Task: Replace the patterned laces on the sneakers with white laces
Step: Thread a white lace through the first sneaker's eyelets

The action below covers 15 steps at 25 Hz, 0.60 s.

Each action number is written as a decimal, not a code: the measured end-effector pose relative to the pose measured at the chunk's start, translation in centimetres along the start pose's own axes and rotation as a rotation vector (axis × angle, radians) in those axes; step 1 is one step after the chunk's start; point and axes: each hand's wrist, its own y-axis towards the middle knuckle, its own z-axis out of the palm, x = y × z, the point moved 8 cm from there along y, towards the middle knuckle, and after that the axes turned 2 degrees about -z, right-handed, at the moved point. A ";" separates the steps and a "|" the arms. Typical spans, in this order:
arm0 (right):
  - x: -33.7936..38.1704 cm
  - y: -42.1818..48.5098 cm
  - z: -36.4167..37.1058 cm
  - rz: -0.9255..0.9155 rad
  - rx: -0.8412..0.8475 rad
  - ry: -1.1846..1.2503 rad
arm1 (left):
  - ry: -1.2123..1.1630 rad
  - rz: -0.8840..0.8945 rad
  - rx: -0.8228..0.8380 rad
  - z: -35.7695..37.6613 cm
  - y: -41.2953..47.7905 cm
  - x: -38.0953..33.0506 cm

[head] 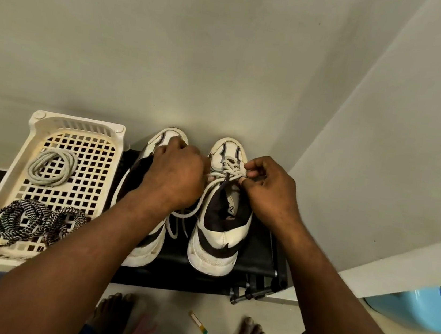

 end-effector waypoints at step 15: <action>6.5 -3.0 0.6 -0.255 0.114 0.419 | -1.923 0.014 0.061 -4.5 -2.1 -2.3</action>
